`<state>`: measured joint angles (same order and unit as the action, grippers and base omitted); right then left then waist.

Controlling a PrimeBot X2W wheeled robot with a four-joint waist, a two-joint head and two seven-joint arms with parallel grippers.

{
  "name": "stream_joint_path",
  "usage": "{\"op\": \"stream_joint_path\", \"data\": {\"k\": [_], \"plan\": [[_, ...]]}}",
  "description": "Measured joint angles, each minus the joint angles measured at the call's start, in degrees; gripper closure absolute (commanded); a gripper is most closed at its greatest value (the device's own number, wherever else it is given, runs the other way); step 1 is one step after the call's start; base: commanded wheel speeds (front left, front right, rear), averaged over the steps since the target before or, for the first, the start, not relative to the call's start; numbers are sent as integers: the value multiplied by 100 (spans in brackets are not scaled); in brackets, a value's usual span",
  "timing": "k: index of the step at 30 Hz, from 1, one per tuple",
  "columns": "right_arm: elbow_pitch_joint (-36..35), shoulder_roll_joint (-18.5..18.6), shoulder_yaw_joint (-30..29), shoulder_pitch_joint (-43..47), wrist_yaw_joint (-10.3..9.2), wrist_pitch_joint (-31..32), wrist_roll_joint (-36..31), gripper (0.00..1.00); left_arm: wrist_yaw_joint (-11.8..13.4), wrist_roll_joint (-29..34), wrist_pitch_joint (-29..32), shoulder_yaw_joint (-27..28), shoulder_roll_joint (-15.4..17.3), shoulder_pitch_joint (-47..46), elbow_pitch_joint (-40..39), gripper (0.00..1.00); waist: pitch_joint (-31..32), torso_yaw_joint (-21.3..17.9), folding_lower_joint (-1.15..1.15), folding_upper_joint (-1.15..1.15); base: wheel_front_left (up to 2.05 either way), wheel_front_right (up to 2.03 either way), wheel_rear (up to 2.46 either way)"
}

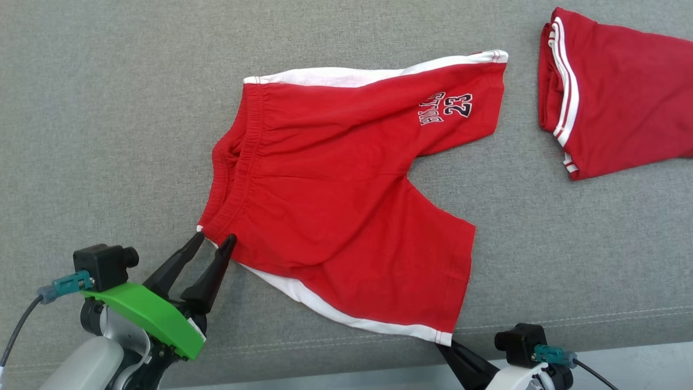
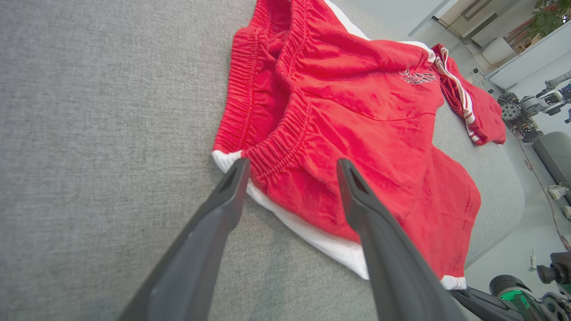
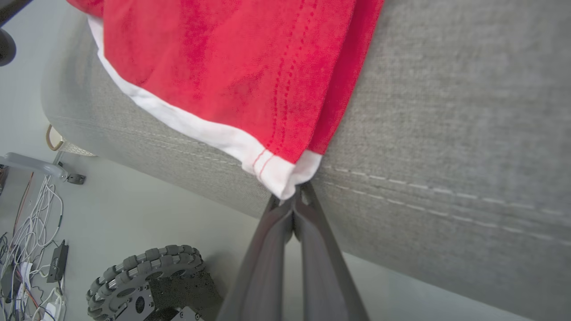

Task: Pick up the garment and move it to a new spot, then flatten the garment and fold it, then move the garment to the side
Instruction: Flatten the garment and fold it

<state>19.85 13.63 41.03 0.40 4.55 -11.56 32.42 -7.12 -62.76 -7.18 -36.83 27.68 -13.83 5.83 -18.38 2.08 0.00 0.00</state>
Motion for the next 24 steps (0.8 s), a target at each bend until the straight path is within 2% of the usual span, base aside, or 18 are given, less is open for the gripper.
{"op": "stream_joint_path", "data": {"k": [5, 11, 16, 24], "plan": [[13, -79, 9, -58, 48, -49, 33, 100, -1, 115, -1, -58, 48, -59, 71, 0, 7, -11, 0, 0, 0, 0, 0], [75, -89, 21, -105, 99, -52, 36, 100, -1, 725, -14, -249, 364, -300, 92, 0, 13, -42, 0, 0, 0, 0, 0], [102, -111, 20, -116, 126, -68, 52, 100, -1, 936, 66, -563, 483, -457, -34, 0, 4, -64, 0, 0, 0, 0, 0], [170, -155, 29, -148, 151, -102, 107, 100, -2, 955, 134, -886, 569, -509, -102, 0, 0, -107, 0, 0, 0, 0, 0]]}}
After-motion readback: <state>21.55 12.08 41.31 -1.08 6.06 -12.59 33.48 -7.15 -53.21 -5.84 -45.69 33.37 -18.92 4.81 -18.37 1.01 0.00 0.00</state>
